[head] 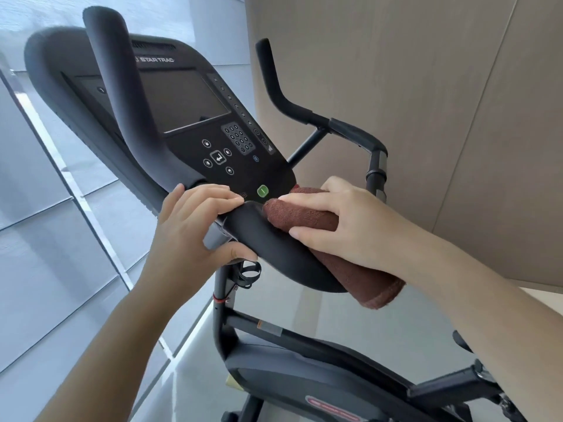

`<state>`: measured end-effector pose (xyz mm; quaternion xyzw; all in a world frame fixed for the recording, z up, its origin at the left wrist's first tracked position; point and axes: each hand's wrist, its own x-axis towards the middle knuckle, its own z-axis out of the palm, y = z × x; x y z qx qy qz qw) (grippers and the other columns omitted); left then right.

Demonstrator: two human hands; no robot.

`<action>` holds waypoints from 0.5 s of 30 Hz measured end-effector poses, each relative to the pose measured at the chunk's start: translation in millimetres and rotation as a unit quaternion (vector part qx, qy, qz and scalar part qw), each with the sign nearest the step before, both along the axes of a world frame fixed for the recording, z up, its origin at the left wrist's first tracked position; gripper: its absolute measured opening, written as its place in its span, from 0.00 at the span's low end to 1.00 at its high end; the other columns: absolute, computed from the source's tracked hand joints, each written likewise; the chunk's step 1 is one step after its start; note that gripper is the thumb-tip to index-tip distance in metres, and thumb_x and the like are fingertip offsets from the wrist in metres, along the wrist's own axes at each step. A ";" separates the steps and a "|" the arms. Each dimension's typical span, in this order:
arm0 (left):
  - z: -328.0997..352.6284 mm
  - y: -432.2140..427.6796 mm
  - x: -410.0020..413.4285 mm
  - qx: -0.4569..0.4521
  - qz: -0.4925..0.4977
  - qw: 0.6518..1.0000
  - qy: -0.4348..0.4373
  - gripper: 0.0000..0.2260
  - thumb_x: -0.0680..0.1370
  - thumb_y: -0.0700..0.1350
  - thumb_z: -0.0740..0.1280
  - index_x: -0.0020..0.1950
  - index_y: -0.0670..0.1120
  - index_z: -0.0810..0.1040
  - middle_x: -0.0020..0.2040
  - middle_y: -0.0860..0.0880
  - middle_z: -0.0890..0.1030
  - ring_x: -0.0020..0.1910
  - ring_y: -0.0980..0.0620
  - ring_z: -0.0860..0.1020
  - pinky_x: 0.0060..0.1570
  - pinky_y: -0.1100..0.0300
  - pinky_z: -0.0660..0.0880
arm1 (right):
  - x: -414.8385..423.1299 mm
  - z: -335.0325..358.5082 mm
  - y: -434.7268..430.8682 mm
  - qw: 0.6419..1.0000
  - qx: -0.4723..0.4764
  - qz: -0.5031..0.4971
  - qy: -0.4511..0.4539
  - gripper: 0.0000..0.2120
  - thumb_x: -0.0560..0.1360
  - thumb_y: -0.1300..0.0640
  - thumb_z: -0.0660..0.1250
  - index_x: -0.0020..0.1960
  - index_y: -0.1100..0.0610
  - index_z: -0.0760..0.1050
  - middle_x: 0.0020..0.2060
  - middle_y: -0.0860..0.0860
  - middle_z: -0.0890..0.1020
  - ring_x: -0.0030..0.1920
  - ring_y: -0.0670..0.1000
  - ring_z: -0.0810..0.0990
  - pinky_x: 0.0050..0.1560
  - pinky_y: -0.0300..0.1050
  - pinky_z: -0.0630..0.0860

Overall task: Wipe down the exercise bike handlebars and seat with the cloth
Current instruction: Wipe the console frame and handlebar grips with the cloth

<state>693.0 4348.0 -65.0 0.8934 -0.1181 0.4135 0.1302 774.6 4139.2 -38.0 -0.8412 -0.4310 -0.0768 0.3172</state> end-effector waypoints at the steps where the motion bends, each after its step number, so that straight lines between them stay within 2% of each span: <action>1: 0.7 -1.4 -1.7 0.009 0.006 1.000 0.005 0.32 0.67 0.68 0.60 0.53 0.41 0.77 0.53 0.52 0.74 0.58 0.52 0.71 0.66 0.43 0.57 | 3.3 -2.7 -6.1 1.000 0.004 0.007 0.002 0.21 0.67 0.40 0.63 0.60 0.30 0.68 0.41 0.39 0.67 0.42 0.36 0.69 0.43 0.21 0.63; 3: 1.9 -4.8 -4.6 0.013 0.013 1.000 0.017 0.33 0.65 0.69 0.61 0.54 0.42 0.76 0.54 0.51 0.74 0.59 0.51 0.71 0.66 0.40 0.58 | 11.6 -9.9 -18.4 1.000 0.018 0.024 0.000 0.21 0.67 0.40 0.63 0.59 0.30 0.68 0.41 0.39 0.68 0.45 0.29 0.68 0.43 0.22 0.64; 5: 2.7 -12.3 -7.0 -0.002 0.025 0.999 0.028 0.36 0.62 0.70 0.64 0.55 0.41 0.76 0.56 0.50 0.74 0.60 0.51 0.70 0.66 0.42 0.59 | 21.5 -15.9 -29.2 0.999 0.027 0.041 -0.006 0.20 0.68 0.40 0.64 0.59 0.30 0.68 0.42 0.39 0.69 0.46 0.23 0.63 0.43 0.20 0.63; 7: 2.1 -23.8 -11.3 -0.024 0.041 0.998 0.044 0.40 0.61 0.72 0.64 0.57 0.39 0.75 0.58 0.48 0.73 0.62 0.51 0.69 0.66 0.52 0.62 | 30.8 -18.9 -37.1 0.998 0.022 0.062 -0.006 0.20 0.68 0.40 0.63 0.59 0.29 0.66 0.42 0.39 0.69 0.46 0.21 0.62 0.42 0.22 0.63; 9: 0.0 -40.1 -17.0 -0.033 0.050 0.997 0.051 0.39 0.63 0.71 0.64 0.59 0.40 0.74 0.61 0.45 0.73 0.64 0.48 0.68 0.65 0.59 0.62 | 40.6 -19.4 -44.2 0.996 0.012 0.083 -0.004 0.21 0.68 0.40 0.63 0.58 0.27 0.63 0.41 0.39 0.69 0.46 0.23 0.64 0.41 0.25 0.63; 10: -1.5 -50.4 -19.3 -0.024 0.056 0.997 0.051 0.37 0.65 0.70 0.64 0.60 0.42 0.74 0.62 0.44 0.73 0.65 0.46 0.68 0.66 0.57 0.62 | 45.5 -19.5 -48.3 0.996 0.007 0.091 -0.001 0.20 0.68 0.40 0.63 0.58 0.27 0.64 0.40 0.39 0.69 0.46 0.26 0.66 0.41 0.26 0.64; 12: -5.4 -73.1 -19.9 0.011 0.078 0.996 0.051 0.32 0.66 0.67 0.65 0.59 0.44 0.75 0.62 0.44 0.73 0.67 0.43 0.67 0.65 0.45 0.63 | 55.1 -20.2 -57.9 0.995 -0.002 0.097 0.005 0.18 0.69 0.41 0.63 0.58 0.30 0.68 0.41 0.40 0.69 0.45 0.36 0.71 0.45 0.32 0.66; 15: -11.1 -102.8 -17.0 0.047 0.139 0.987 0.065 0.30 0.66 0.64 0.65 0.56 0.42 0.78 0.60 0.45 0.75 0.65 0.42 0.69 0.59 0.33 0.64 | 66.9 -25.2 -68.7 0.994 -0.007 0.108 -0.019 0.19 0.69 0.42 0.62 0.60 0.34 0.70 0.43 0.44 0.69 0.45 0.44 0.71 0.48 0.39 0.68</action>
